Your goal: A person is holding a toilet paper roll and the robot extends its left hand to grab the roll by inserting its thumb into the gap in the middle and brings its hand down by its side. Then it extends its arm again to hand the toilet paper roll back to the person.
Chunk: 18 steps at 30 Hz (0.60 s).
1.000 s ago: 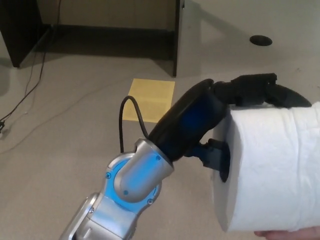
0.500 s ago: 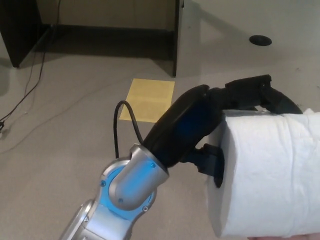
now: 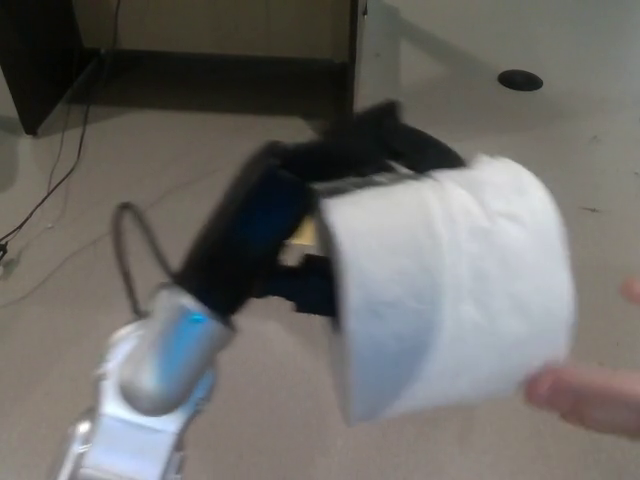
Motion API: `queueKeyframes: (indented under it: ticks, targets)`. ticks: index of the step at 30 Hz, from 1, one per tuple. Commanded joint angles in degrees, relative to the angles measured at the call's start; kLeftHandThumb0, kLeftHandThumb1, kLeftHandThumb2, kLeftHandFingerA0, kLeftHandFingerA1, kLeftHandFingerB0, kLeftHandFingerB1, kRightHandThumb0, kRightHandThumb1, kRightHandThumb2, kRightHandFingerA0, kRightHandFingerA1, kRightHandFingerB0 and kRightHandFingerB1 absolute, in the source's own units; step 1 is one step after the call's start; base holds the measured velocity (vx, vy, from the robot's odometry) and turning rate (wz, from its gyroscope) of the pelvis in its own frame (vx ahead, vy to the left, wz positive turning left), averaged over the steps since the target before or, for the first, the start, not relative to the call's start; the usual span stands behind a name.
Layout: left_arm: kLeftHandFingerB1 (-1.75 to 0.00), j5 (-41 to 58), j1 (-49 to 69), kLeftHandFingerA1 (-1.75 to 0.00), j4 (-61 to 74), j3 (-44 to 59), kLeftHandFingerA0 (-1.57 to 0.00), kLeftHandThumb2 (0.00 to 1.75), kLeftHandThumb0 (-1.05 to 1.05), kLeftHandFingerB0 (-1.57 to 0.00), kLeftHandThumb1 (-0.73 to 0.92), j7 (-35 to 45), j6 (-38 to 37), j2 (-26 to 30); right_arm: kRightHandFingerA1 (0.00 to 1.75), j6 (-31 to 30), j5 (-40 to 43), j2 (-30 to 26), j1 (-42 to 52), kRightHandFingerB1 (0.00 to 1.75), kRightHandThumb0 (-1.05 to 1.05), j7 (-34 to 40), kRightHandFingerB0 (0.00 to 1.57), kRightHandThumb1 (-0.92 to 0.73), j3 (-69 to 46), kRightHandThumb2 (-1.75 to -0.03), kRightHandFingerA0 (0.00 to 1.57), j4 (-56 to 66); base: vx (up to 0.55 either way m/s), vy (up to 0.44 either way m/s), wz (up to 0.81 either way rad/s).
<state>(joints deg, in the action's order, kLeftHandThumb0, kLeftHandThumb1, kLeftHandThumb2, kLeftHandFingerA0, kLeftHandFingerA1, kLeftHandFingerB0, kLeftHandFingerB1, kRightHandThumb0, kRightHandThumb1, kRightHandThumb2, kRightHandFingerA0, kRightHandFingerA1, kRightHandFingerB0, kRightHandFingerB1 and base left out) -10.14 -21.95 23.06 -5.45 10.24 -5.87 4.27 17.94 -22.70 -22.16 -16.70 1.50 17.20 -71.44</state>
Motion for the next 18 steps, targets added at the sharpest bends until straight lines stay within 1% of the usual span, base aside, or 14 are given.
queueKeyframes:
  ticks: [1, 3, 4, 5, 6, 7, 8, 10, 11, 12, 14, 15, 17, 18]
  targets:
    - [-1.25, 6.01, 5.31, -1.44, 2.77, 7.71, -0.99, 0.88, -0.03, -0.80, 0.74, -0.14, -1.65, 2.81, 0.60, -0.11, -0.69, -0.87, -0.15, 0.40, -0.36, -0.36, 0.48, -0.67, 0.16, -0.60, 0.68, -0.21, 0.00, 0.000, 0.00]
    - [-1.25, 6.49, 8.39, -1.45, 2.36, 10.64, -0.98, 0.85, 0.00, -0.81, 0.75, -0.17, -1.94, 3.83, 0.57, -0.31, -0.66, -0.87, -0.15, 0.39, -0.36, -0.45, 0.47, -0.67, 0.15, -0.60, 0.67, -0.34, 0.00, 0.000, 0.00]
    - [-1.25, 7.88, 10.86, -1.47, 2.16, 12.47, -1.01, 0.79, -0.03, -0.81, 0.78, 0.08, -1.40, 4.07, 0.55, -0.38, -0.65, -0.91, -0.06, 0.39, -0.37, -0.52, 0.48, -0.67, 0.14, -0.60, 0.66, -0.41, 0.00, 0.000, 0.00]
    - [-1.25, 10.49, 14.04, -1.44, 0.64, 15.05, -0.99, 0.85, 0.02, -0.80, 0.76, 0.84, -1.36, 4.39, 0.57, 0.01, -0.74, -0.94, 0.14, 0.40, -0.36, -0.39, 0.48, -0.67, 0.22, -0.60, 0.67, -0.39, 0.00, 0.000, 0.00]
    - [-1.20, 9.89, 16.96, -1.43, -3.20, 17.30, -0.98, 0.74, -0.01, -0.79, 0.81, 0.46, -4.58, 5.19, 0.59, 0.02, -0.80, -1.01, 0.28, 0.40, -0.36, -0.35, 0.48, -0.67, 0.28, -0.60, 0.68, -0.34, 0.00, 0.000, 0.00]
    - [-1.20, 9.69, 18.33, -1.43, -4.83, 18.31, -0.98, 0.74, -0.01, -0.79, 0.81, 0.40, -6.08, 5.50, 0.59, 0.06, -0.82, -1.04, 0.41, 0.40, -0.36, -0.33, 0.48, -0.67, 0.32, -0.60, 0.68, -0.32, 0.00, 0.000, 0.00]
    - [-1.22, 8.68, 22.51, -1.46, -9.57, 20.41, -0.98, 0.75, -0.04, -0.76, 0.83, -0.47, -8.96, 5.94, 0.64, -0.28, -0.93, -1.01, 0.31, 0.52, -0.42, -0.20, 0.41, -0.54, 0.40, -0.85, 0.61, -0.47, 0.00, 0.000, 0.00]
    - [-1.21, 8.79, 25.36, -1.44, -14.10, 22.04, -0.99, 0.74, -0.04, -0.77, 0.82, -0.80, -11.67, 6.18, 0.64, -0.53, -1.01, -0.92, 0.12, 0.52, -0.42, -0.09, 0.42, -0.54, 0.45, -0.85, 0.61, -0.56, 0.00, 0.000, 0.00]
    - [-1.23, 8.59, 27.13, -1.46, -18.34, 22.96, -0.99, 0.81, -0.01, -0.77, 0.79, -1.02, -14.10, 6.45, 0.54, -0.56, -1.03, -0.88, -0.14, 0.39, -0.37, -0.02, 0.49, -0.66, 0.42, -0.60, 0.67, -0.67, 0.00, 0.000, 0.00]
    - [-1.20, 8.43, 27.96, -1.48, -20.20, 23.32, -0.96, 0.86, 0.00, -0.77, 0.77, -1.19, -15.10, 6.51, 0.54, -0.63, -1.16, -0.86, -0.23, 0.39, -0.37, 0.13, 0.49, -0.67, 0.50, -0.60, 0.67, -0.72, 0.00, 0.000, 0.00]
    - [-1.24, 8.82, 31.47, -1.53, -28.49, 25.14, -0.96, 0.85, 0.00, -0.76, 0.76, -2.06, -18.25, 5.90, 0.56, -0.73, -1.18, -0.75, -0.38, 0.39, -0.37, 0.17, 0.48, -0.67, 0.53, -0.60, 0.67, -0.63, 0.00, 0.000, 0.00]
    - [-1.23, 8.44, 31.98, -1.53, -32.12, 25.59, -0.95, 0.88, 0.01, -0.77, 0.75, -2.47, -20.22, 6.20, 0.56, -0.66, -1.16, -0.78, -0.42, 0.39, -0.37, 0.11, 0.48, -0.67, 0.51, -0.60, 0.67, -0.58, 0.00, 0.000, 0.00]
    - [-1.26, 7.50, 33.61, -1.55, -39.68, 26.43, -0.95, 0.86, -0.01, -0.74, 0.76, -3.52, -22.55, 6.91, 0.58, -0.35, -1.19, -0.85, -0.13, 0.39, -0.37, 0.21, 0.48, -0.67, 0.54, -0.60, 0.68, -0.58, 0.00, 0.000, 0.00]
    - [-1.25, 6.41, 34.34, -1.53, -42.94, 26.59, -0.96, 0.86, -0.02, -0.74, 0.76, -4.57, -22.61, 7.48, 0.57, -0.37, -1.23, -0.79, -0.09, 0.39, -0.37, 0.18, 0.48, -0.67, 0.60, -0.60, 0.68, -0.68, 0.00, 0.000, 0.00]
